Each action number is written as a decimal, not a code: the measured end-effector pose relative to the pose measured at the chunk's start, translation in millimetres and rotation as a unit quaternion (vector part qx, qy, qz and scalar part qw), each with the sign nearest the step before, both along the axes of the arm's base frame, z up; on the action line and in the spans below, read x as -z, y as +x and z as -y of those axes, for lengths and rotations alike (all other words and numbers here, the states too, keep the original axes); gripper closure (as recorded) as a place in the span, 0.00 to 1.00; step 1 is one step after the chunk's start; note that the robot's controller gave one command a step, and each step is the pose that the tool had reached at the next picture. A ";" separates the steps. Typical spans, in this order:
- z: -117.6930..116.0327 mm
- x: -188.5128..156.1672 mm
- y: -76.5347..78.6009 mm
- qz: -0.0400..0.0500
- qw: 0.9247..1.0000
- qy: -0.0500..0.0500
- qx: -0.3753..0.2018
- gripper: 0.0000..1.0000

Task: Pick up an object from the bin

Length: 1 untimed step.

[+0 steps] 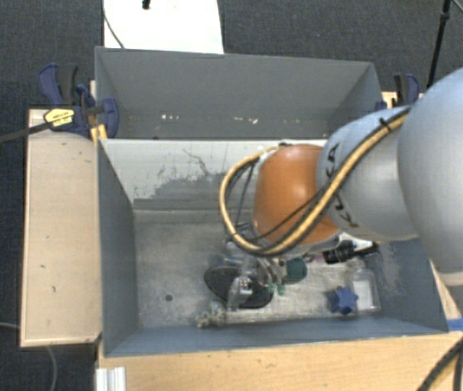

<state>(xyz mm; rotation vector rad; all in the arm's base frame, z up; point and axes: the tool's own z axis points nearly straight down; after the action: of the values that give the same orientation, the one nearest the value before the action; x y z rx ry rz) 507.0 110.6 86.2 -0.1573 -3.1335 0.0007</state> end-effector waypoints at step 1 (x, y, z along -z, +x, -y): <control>-2.3 -4.6 2.5 0.005 1.000 0.002 0.003 1.00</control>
Offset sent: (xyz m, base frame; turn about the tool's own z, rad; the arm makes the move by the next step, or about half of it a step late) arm 0.0000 0.0000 0.0000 0.0000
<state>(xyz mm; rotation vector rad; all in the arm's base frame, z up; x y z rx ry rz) 509.5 112.9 90.8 -0.1671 -3.1419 -0.0066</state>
